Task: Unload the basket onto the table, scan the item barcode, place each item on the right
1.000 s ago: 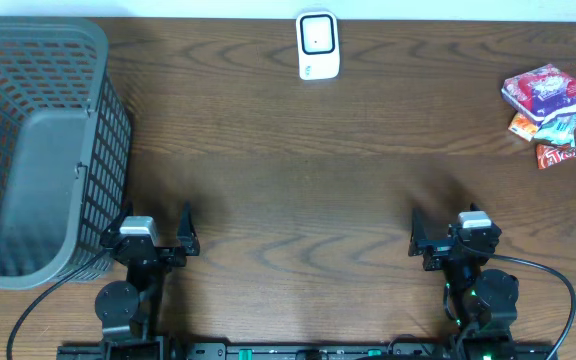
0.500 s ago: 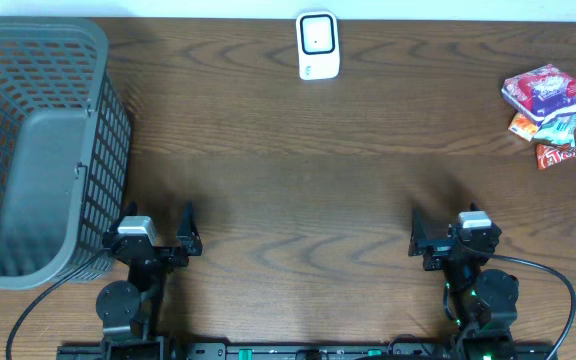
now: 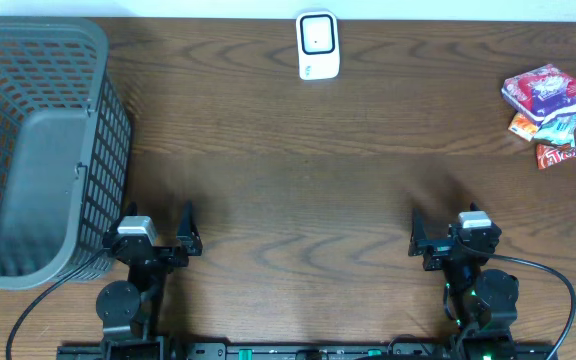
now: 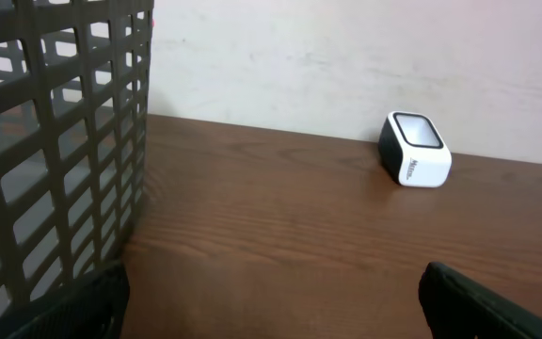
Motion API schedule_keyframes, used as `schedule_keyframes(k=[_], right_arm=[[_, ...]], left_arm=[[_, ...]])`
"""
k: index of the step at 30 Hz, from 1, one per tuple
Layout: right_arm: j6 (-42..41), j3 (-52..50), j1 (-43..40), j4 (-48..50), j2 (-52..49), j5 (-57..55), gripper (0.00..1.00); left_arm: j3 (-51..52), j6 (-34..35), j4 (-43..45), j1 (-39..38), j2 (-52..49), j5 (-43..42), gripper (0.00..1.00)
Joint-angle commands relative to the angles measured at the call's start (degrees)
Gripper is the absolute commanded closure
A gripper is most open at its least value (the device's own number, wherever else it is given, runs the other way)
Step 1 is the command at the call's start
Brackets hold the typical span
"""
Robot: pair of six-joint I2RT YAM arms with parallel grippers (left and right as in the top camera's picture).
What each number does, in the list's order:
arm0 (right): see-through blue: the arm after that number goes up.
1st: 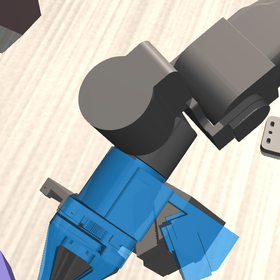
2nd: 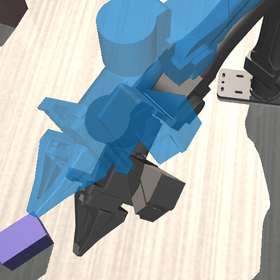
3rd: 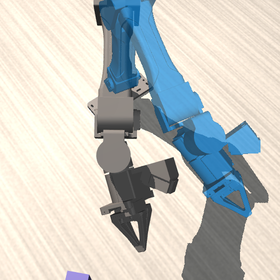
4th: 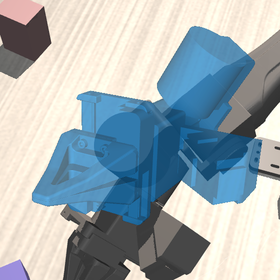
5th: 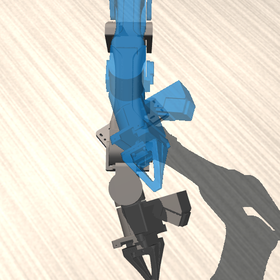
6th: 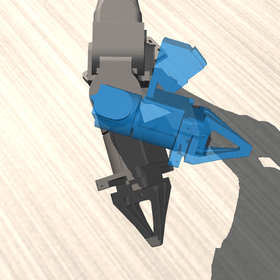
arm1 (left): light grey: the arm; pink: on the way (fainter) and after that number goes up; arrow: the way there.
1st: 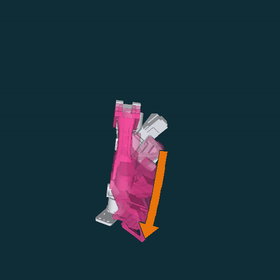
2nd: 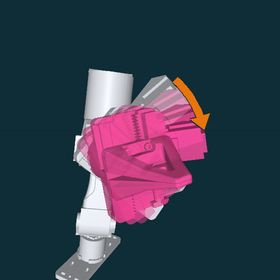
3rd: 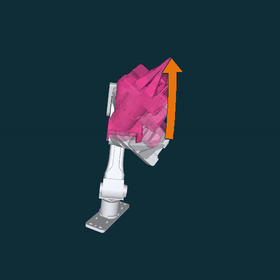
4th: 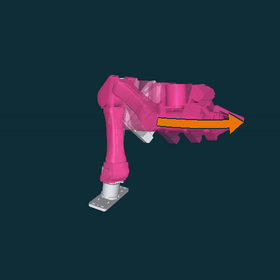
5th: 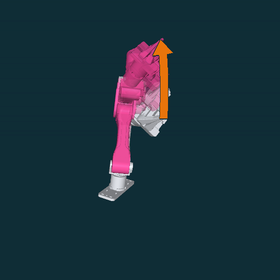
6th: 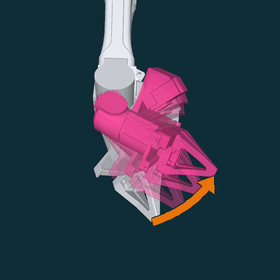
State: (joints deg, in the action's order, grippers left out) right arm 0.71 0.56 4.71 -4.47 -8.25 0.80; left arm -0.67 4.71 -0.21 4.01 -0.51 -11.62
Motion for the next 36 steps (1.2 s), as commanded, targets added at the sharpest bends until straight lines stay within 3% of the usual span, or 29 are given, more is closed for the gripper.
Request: schedule_keyframes(k=[1,18,26,36], right_arm=[[0.66,0.00,0.22,-0.26,-0.02,-0.26,0.01],[0.66,0.00,0.22,-0.26,0.15,-0.26,0.01],[0.66,-0.04,-1.44,0.24,8.50,-0.26,0.01],[0.66,-0.24,-4.17,0.24,7.98,-0.26,0.01]], left_arm=[[0.44,0.52,-2.78,-0.24,0.28,-0.76,0.02],[0.44,0.55,-2.78,-0.24,0.28,-0.76,0.02],[0.44,0.55,-2.78,-0.24,0.28,-0.76,0.02],[0.44,0.52,-2.78,-0.24,0.28,-0.76,0.02]])
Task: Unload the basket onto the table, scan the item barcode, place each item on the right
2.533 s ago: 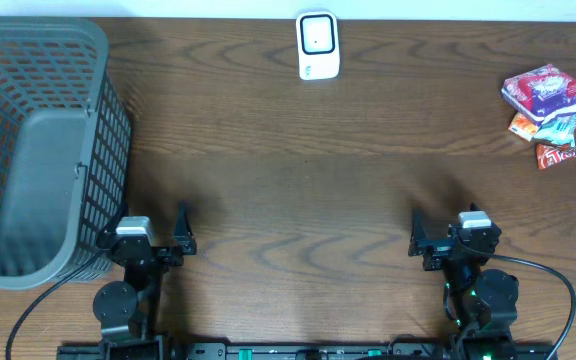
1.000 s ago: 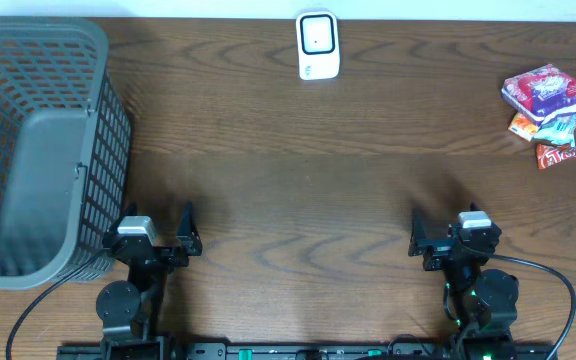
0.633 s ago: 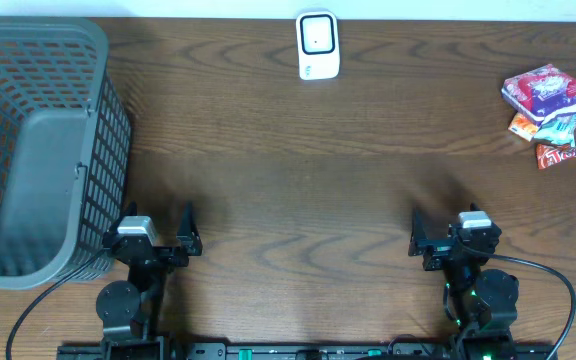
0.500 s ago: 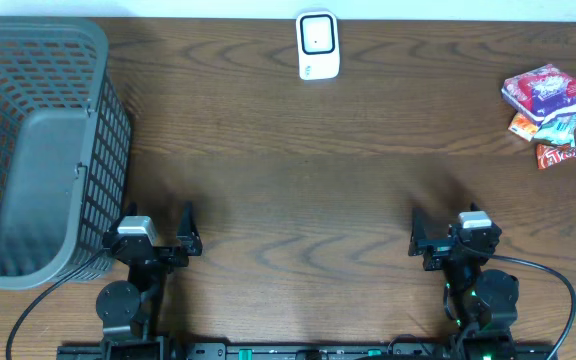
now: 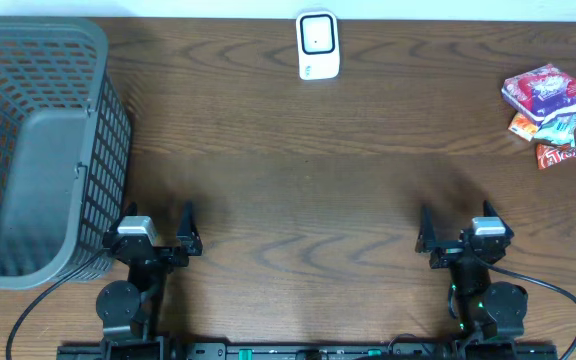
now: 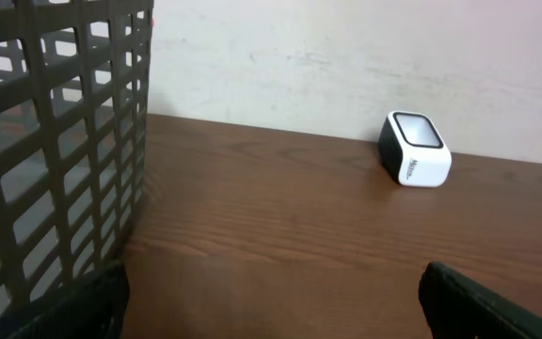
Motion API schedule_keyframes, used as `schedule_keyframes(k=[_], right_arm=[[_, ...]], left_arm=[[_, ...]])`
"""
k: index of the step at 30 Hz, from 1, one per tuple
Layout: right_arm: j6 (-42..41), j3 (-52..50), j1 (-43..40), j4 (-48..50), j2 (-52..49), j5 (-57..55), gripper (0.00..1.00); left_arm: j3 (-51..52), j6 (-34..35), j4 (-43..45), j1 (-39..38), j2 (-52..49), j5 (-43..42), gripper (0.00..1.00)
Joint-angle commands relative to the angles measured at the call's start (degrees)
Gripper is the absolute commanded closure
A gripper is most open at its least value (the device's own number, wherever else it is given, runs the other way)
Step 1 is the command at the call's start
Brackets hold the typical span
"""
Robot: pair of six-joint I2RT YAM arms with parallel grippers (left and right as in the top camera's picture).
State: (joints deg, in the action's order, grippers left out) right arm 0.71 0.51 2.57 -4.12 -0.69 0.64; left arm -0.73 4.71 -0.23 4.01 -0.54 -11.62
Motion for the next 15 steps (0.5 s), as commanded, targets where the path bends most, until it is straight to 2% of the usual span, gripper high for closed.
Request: schedule_keyframes(k=[1,7,11,15], right_arm=[[0.66,-0.20,-2.71,-0.13,0.42,-0.11,0.01],[1.03,-0.20,-3.80,-0.17,0.44,-0.90,0.01],[8.66,-0.20,-3.80,-0.35,0.44,-1.16,0.01],[9.64,-0.20,-3.87,-0.37,0.44,-1.18,0.01]], left_arm=[[0.50,0.52,-2.75,-0.24,0.31,-0.79,0.02],[0.50,0.52,-2.75,-0.24,0.31,-0.76,0.02],[0.50,0.55,-2.75,-0.24,0.31,-0.76,0.02],[0.50,0.52,-2.75,-0.24,0.31,-0.79,0.02]])
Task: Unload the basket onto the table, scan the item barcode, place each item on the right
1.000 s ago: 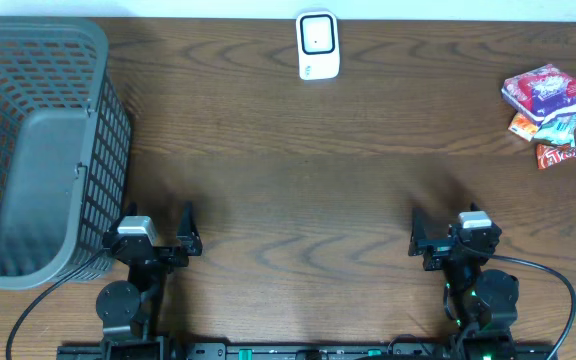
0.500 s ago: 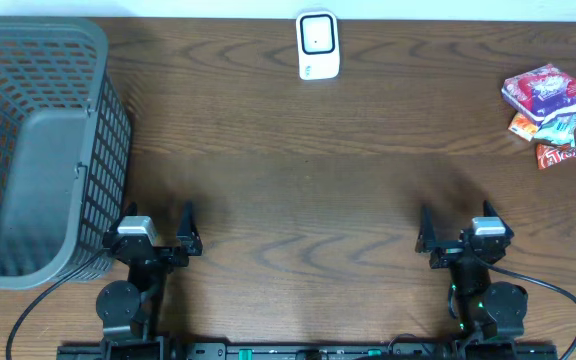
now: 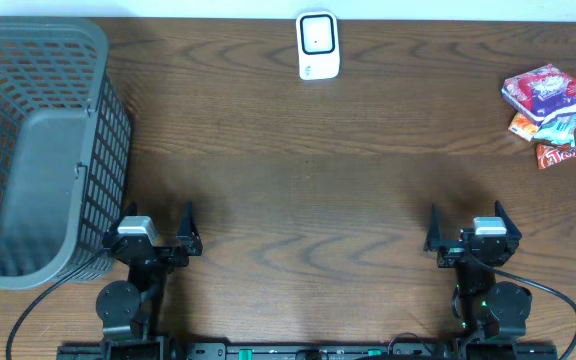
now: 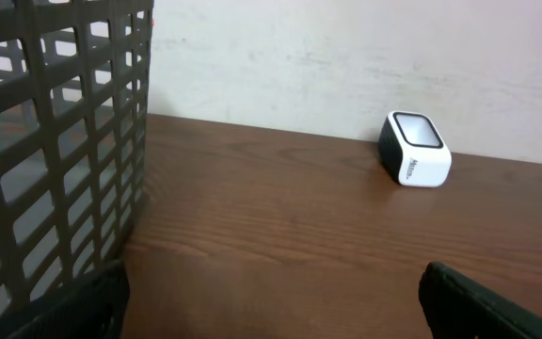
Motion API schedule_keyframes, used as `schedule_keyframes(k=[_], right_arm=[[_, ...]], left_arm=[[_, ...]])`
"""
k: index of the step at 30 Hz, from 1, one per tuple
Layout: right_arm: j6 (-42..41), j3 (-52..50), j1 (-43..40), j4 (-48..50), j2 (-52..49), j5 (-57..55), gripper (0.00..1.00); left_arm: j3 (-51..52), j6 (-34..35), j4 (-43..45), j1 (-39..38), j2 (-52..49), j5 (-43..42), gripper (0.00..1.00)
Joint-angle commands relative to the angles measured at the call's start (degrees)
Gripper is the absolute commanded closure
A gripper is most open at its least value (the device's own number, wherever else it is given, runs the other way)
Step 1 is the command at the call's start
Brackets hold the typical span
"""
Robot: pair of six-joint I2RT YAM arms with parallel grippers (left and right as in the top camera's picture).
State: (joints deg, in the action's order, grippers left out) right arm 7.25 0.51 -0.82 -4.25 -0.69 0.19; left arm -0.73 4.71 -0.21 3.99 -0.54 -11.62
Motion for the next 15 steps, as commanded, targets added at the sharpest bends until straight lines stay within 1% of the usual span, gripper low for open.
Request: schedule_keyframes(k=[1,5,10,15], right_arm=[[3.08,-0.20,-0.48,-0.26,0.44,-0.72,0.01],[0.31,-0.20,-0.48,-0.28,0.44,-0.70,0.01],[-5.42,-0.20,-0.48,-0.28,0.44,-0.70,0.01],[-5.95,-0.20,-0.48,-0.31,0.42,-0.50,0.01]], left_arm=[[0.50,0.55,-2.78,-0.22,0.31,-0.79,0.02],[0.50,0.55,-2.78,-0.22,0.31,-0.76,0.03],[0.50,0.55,-2.78,-0.22,0.31,-0.76,0.02],[0.50,0.55,-2.78,-0.22,0.31,-0.79,0.02]])
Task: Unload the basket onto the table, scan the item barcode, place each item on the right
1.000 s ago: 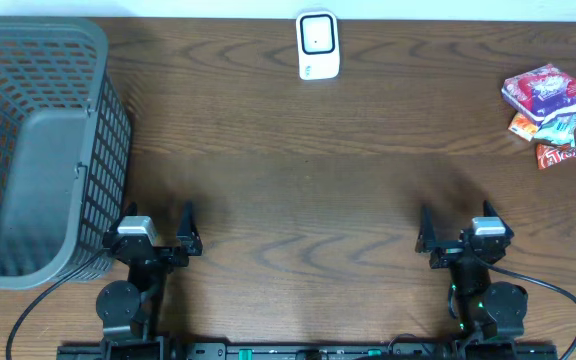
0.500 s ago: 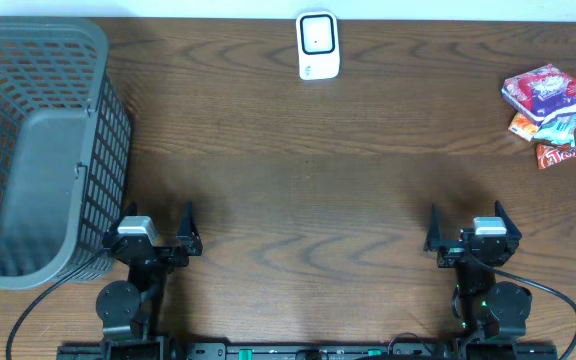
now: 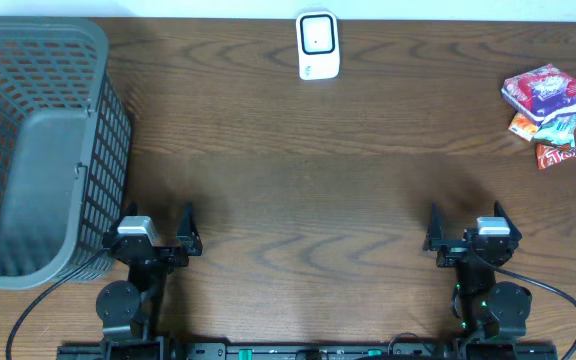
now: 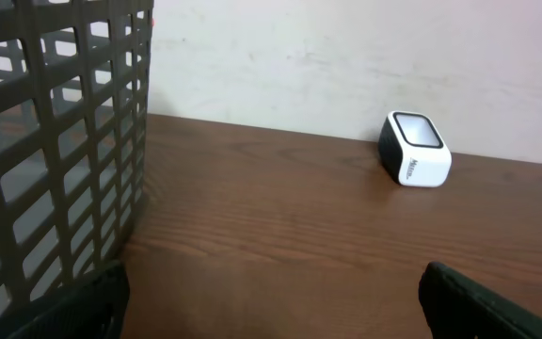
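Note:
A white barcode scanner [image 3: 318, 45] with a dark window stands at the table's far edge, also visible in the left wrist view [image 4: 415, 149]. The items lie in a pile at the far right: a purple packet [image 3: 548, 92], a small teal and orange packet [image 3: 546, 125] and a red bar [image 3: 571, 151]. My left gripper [image 3: 156, 228] rests open near the front edge, its dark fingertips [image 4: 92, 301] wide apart with bare wood between them. My right gripper [image 3: 465, 228] is open too, near the front right, far from the items.
A large grey lattice basket [image 3: 28, 140] fills the left side of the table, its wall [image 4: 55, 141] close beside my left gripper. Behind the scanner runs a pale wall [image 4: 346, 56].
My right gripper stood front right, angled slightly left. At each later moment it sat a little further right and squarer to the table, and it has kept that place. The left gripper, scanner and items have stayed put throughout.

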Motion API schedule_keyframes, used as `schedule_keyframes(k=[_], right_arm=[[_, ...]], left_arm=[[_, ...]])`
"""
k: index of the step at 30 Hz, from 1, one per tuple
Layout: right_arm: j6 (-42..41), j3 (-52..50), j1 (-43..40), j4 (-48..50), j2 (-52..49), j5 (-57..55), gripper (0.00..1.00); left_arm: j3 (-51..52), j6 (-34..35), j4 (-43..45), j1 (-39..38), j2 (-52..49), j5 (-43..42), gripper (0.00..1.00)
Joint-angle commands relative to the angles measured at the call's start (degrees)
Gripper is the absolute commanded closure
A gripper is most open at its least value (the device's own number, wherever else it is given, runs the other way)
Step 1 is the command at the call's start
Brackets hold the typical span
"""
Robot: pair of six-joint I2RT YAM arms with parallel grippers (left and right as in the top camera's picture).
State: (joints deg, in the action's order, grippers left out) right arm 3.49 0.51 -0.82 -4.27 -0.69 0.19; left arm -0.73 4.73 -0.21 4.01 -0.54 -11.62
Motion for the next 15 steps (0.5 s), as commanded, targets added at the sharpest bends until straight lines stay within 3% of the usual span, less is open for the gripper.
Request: schedule_keyframes(k=[1,15], right_arm=[[-2.21,-0.20,-0.48,-0.28,0.44,-0.46,0.01],[-3.26,-0.20,-0.48,-0.04,0.42,0.13,0.01]], left_arm=[[0.50,0.50,-2.78,-0.24,0.31,-0.79,0.02],[0.50,0.50,-2.78,-0.24,0.31,-0.76,0.02]])
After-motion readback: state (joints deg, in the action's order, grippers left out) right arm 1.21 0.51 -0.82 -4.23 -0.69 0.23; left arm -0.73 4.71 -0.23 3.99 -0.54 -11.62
